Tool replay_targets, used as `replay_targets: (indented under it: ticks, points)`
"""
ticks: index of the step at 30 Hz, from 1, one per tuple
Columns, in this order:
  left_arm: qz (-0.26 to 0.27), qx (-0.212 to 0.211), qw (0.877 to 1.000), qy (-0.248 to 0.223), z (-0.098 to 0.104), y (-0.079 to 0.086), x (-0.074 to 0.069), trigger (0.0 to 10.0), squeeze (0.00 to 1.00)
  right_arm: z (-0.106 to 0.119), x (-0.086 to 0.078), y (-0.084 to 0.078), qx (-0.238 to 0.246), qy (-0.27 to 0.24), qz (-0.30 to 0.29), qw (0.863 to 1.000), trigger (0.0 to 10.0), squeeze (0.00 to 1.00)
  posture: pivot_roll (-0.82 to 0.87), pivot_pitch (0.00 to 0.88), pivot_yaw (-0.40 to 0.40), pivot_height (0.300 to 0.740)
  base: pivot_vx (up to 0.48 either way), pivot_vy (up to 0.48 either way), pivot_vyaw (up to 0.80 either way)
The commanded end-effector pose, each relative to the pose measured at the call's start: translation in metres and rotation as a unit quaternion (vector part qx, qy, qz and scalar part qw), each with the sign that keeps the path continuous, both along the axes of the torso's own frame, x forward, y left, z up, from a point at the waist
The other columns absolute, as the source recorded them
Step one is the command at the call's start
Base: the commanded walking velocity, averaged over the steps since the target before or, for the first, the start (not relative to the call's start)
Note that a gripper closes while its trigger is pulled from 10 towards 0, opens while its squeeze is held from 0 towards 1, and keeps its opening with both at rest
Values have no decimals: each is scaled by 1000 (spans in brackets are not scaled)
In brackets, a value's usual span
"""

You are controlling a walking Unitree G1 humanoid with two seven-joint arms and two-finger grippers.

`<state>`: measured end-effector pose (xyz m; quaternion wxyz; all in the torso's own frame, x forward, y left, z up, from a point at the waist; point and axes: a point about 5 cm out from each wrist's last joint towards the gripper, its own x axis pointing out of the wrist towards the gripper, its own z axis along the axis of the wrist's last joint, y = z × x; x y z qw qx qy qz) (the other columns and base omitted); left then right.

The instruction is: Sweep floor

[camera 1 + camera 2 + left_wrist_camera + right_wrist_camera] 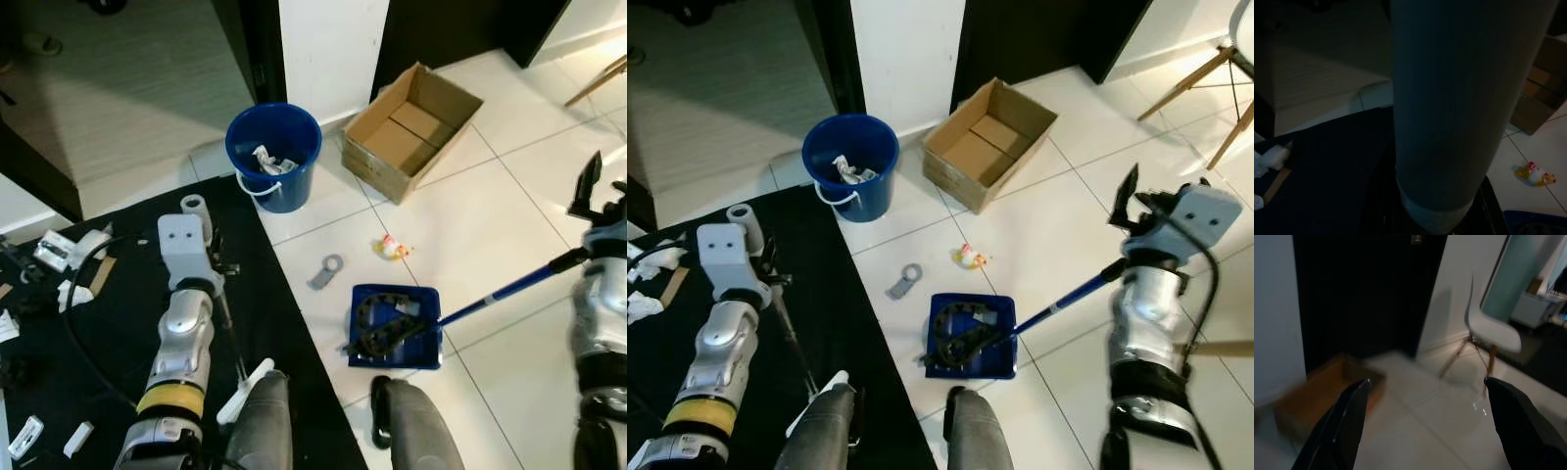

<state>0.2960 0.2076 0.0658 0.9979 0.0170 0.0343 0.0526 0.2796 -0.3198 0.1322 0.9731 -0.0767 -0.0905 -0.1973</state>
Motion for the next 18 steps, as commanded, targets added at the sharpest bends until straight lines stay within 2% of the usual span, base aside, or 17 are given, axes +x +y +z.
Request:
replay_targets:
  ticks: [1, 4, 5, 7, 9, 11, 12, 14, 18]
  points:
    - [-5, -9, 1000, 5, -2, -4, 0, 10000, 0, -7, -10, -4, 5, 39, 4, 999, 10000, 0, -23, 125, -6, 740, 0, 0, 0]
    - [-8, -8, 1000, 10, -4, -5, 1, 10000, 0, -21, -34, -5, 21, 93, 16, 995, 10000, 0, -34, 126, 7, 740, 0, 0, 0]
    - [-8, -8, 1000, 10, -4, -5, 1, 10000, 0, -21, -34, -5, 21, 93, 16, 995, 10000, 0, -34, 126, 7, 740, 0, 0, 0]
    - [-10, -9, 1000, 11, -4, -7, 1, 10000, 0, -30, -48, -5, 23, 114, 25, 993, 10000, 0, -38, 127, 16, 740, 0, 0, 0]
    - [-11, -10, 1000, 11, -4, -8, 2, 10000, 0, -31, -53, -5, 25, 119, 27, 992, 10000, 0, -38, 127, 16, 740, 0, 0, 0]
    - [-13, -11, 1000, 9, -4, -10, 4, 10000, 0, -33, -58, -5, 35, 111, 33, 993, 10000, 400, -47, 132, 23, 740, 0, 0, 0]
    - [-13, -12, 1000, 9, -4, -10, 4, 10000, 0, -34, -59, -5, 32, 119, 34, 992, 10000, 565, -47, 132, 23, 740, 0, 0, 0]
    - [-13, -12, 1000, 9, -4, -11, 6, 10000, 0, -39, -58, -6, 24, 130, 37, 991, 10000, 1000, -39, 137, 19, 740, 0, 0, 0]
    - [-12, -11, 1000, 9, -4, -11, 7, 10000, 0, -43, -51, 0, 32, 129, 70, 989, 10000, 1000, -32, 147, 18, 740, 0, 0, 0]
